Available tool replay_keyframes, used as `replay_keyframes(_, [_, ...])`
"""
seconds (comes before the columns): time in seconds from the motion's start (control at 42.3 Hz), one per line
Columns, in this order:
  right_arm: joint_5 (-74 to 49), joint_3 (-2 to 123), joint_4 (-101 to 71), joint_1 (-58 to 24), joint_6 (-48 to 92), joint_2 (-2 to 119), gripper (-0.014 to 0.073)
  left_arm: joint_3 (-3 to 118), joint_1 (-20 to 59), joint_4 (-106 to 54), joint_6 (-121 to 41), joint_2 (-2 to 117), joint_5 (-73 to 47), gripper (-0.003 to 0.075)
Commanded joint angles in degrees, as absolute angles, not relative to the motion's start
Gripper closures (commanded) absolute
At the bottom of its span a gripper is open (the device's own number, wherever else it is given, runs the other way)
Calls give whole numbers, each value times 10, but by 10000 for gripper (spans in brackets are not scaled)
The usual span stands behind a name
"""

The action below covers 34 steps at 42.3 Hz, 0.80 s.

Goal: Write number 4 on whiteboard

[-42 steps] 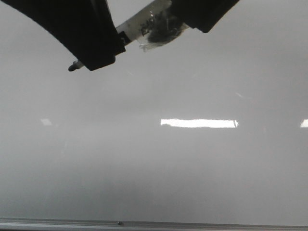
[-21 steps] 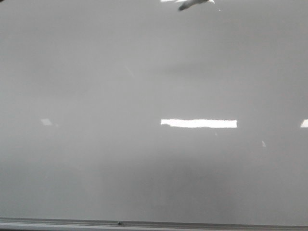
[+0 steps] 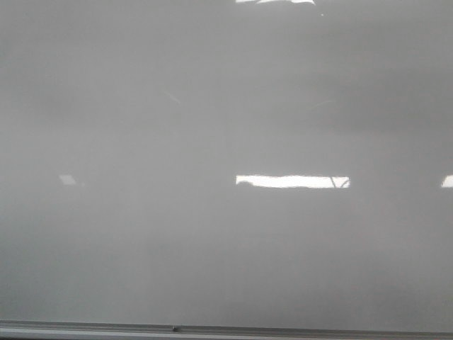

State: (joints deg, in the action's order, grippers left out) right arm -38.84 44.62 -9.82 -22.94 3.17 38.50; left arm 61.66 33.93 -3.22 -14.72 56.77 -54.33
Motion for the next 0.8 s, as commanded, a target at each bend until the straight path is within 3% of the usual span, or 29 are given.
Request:
replay_keyframes(0.0, [-295,450,-96,-222,0,395,623,631,339,-40,-142,561,-507,303])
replay_keyframes(0.331, [-243,476,-94,-159,0,501,623,631,339,-46,-142,561,-507,303])
replay_keyframes(0.78, [-155,518,-90,-157,6,594,623,631,339,-46,-142,561,-507,303])
